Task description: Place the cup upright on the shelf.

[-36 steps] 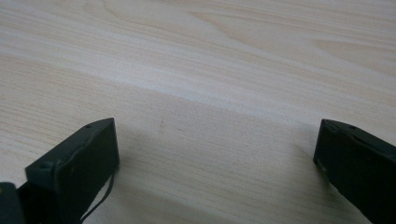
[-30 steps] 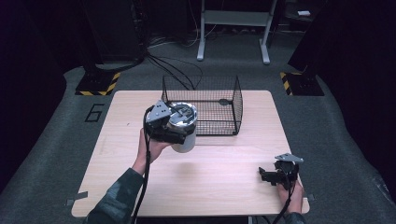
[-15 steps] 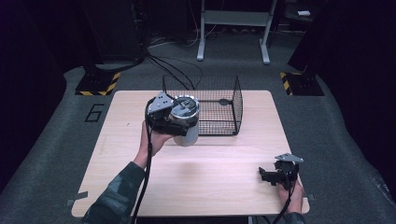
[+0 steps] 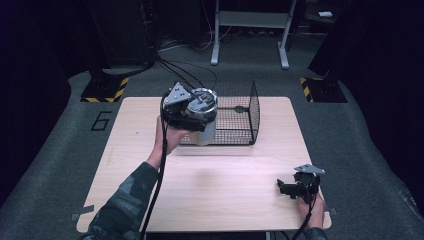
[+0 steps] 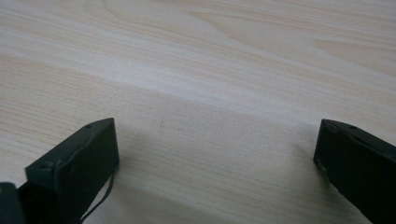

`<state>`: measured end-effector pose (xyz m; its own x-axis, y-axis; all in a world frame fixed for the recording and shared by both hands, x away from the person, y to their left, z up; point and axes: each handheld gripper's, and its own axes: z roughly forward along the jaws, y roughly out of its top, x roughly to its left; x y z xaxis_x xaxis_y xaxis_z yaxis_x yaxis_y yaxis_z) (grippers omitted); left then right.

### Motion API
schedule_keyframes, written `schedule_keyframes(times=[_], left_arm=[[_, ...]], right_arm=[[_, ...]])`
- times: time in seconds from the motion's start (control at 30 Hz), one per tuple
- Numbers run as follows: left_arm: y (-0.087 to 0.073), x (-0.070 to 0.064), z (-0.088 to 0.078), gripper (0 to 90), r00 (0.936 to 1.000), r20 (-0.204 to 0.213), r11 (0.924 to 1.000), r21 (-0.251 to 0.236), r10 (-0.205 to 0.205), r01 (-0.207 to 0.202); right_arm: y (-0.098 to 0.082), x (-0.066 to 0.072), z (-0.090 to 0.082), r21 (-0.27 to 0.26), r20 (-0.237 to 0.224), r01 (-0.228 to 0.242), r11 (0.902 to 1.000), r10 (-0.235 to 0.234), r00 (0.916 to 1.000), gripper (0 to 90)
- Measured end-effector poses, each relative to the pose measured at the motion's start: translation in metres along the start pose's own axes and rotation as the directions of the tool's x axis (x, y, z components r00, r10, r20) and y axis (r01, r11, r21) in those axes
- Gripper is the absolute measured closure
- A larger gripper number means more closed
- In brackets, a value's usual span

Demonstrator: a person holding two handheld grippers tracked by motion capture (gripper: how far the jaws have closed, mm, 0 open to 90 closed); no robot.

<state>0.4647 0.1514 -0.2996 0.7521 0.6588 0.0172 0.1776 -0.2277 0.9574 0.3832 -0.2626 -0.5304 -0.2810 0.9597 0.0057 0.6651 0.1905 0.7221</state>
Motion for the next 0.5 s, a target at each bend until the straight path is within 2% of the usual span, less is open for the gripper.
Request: schedule_keyframes(times=[0.5], left_arm=[[0.014, 0.016, 0.022, 3.4, 0.9986, -0.052, 0.9999, 0.011, 0.004, -0.003]], right_arm=[[0.000, 0.000, 0.000, 0.008, -0.002, 0.005, 1.0000, -0.005, 1.0000, 0.0]])
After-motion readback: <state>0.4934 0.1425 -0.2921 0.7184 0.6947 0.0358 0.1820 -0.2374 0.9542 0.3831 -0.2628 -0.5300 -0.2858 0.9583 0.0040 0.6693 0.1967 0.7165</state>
